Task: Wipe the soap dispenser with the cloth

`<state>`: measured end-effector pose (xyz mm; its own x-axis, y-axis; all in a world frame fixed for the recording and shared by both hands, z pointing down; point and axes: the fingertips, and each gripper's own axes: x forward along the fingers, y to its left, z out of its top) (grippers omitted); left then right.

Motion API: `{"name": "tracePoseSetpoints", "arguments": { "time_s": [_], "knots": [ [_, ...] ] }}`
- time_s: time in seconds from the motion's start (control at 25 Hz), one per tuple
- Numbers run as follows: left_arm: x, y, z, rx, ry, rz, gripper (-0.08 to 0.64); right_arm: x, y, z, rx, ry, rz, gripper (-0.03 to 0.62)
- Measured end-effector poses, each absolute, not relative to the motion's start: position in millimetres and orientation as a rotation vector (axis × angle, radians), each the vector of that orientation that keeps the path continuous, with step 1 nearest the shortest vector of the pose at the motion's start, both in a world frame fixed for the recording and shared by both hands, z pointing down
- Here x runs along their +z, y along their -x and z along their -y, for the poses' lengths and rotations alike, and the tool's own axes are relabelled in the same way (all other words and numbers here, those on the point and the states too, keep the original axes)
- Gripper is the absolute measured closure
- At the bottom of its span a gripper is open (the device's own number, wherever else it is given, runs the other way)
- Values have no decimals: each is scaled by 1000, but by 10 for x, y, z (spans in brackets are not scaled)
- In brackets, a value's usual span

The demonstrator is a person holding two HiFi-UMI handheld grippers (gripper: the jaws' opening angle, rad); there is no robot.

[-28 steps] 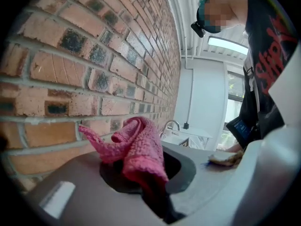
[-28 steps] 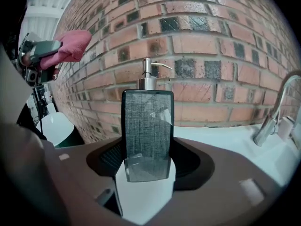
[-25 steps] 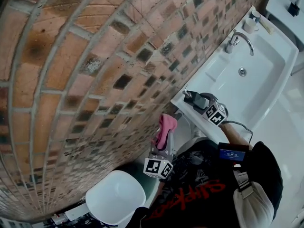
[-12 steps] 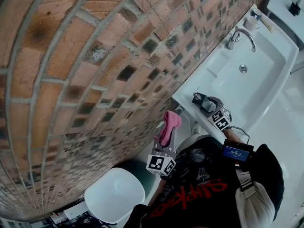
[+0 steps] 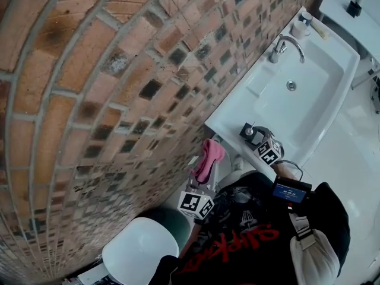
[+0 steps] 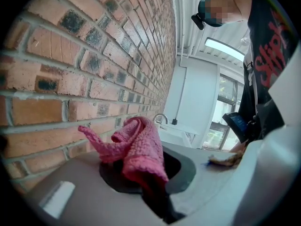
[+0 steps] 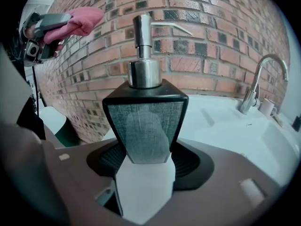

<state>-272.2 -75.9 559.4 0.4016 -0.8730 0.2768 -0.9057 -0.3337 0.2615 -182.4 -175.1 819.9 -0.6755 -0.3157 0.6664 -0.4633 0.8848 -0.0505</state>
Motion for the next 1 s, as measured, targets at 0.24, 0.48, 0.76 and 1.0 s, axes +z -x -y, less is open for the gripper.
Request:
{"name": "tracePoseSetpoints", "arguments": {
  "time_s": [0.24,0.48,0.76,1.0],
  "knots": [
    [5596,2536,753,121,-2353,1408,508,8223,1760,1669,287,-546,2300,295],
    [5636,2357,760,139,-2435,1205,508,8211,1547,1495,372,-617,2262,295],
    [5688,1948,670,171,-2535,815,508,7808,1256,1037,556,-799,2304,295],
    [5645,1118,751,277,-2654,548,508,6972,351,745,565,-1095,2422,295]
  ]
}}
